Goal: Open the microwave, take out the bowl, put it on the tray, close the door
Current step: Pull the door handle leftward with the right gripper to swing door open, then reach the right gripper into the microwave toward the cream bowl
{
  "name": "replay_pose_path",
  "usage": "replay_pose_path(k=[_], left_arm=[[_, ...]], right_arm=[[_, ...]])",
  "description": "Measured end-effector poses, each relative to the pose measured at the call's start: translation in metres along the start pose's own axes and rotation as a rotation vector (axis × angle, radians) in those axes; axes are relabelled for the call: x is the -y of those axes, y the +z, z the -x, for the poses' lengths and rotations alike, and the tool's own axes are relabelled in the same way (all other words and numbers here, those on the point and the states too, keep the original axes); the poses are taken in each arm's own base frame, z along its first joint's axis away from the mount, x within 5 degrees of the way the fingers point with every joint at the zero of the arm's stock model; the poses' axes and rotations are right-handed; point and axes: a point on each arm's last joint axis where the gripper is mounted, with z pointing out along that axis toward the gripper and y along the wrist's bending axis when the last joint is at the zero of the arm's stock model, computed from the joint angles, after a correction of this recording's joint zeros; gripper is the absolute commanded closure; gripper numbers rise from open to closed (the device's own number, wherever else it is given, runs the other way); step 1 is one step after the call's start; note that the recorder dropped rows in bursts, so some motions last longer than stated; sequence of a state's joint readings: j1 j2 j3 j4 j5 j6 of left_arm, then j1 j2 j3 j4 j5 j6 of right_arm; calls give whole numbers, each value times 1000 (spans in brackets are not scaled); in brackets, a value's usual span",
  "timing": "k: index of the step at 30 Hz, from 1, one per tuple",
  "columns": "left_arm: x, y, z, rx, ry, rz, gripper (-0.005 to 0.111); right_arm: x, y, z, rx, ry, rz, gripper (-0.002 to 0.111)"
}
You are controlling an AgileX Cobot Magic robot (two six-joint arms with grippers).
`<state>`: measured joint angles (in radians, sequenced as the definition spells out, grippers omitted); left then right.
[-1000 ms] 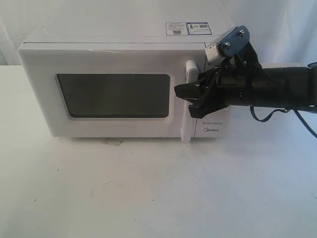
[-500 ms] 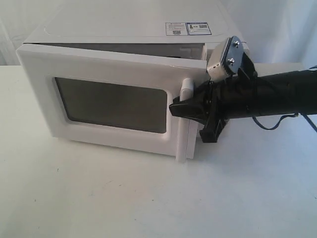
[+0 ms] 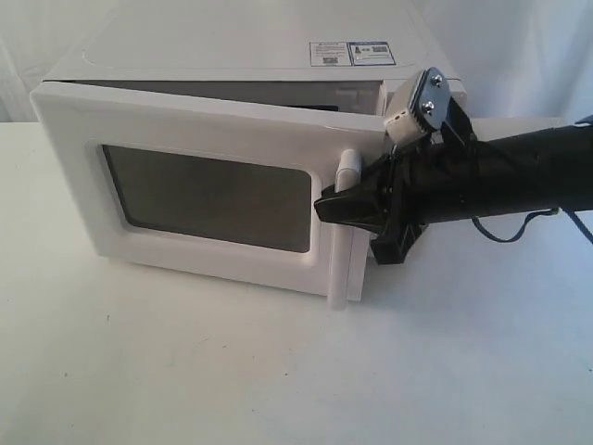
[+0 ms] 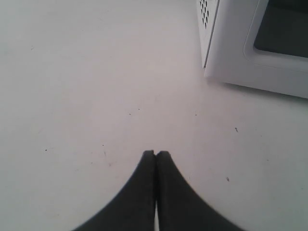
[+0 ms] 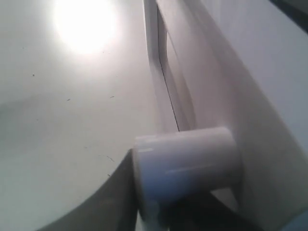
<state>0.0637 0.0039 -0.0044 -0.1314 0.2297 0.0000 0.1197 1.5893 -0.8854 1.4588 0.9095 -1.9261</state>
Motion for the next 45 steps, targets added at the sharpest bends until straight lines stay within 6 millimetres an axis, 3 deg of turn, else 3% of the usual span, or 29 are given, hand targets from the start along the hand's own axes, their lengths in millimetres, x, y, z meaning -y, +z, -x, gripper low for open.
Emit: replay_pose_path(k=[2,6,9,16,21,27,31,38,45], left_arm=[[0,0,0,0,0,0,107],[0,0,0,0,0,0,107],[0,0,0,0,0,0,107],[0,0,0,0,0,0,107],[0,0,0,0,0,0,107],[0,0,0,0,0,0,107],[0,0,0,0,0,0,107],[0,0,0,0,0,0,107],[0,0,0,3,4,2,107]], right_arm=[[0,0,0,-5,21,0,92],[0,-1,0,-22,74,0,56],[-2,-2,1,-41,145,22,49],[-11,-11,4,-152,328,50,56],[-40,-21,-33,-581,595,194,63],[-41,-29,-37,-683,703,120,86],[-35,-27,-37,-648,669,57,108],[-23,-18,-27,-461,527,0,108],[-26,-3,12,-40,289,97,108]])
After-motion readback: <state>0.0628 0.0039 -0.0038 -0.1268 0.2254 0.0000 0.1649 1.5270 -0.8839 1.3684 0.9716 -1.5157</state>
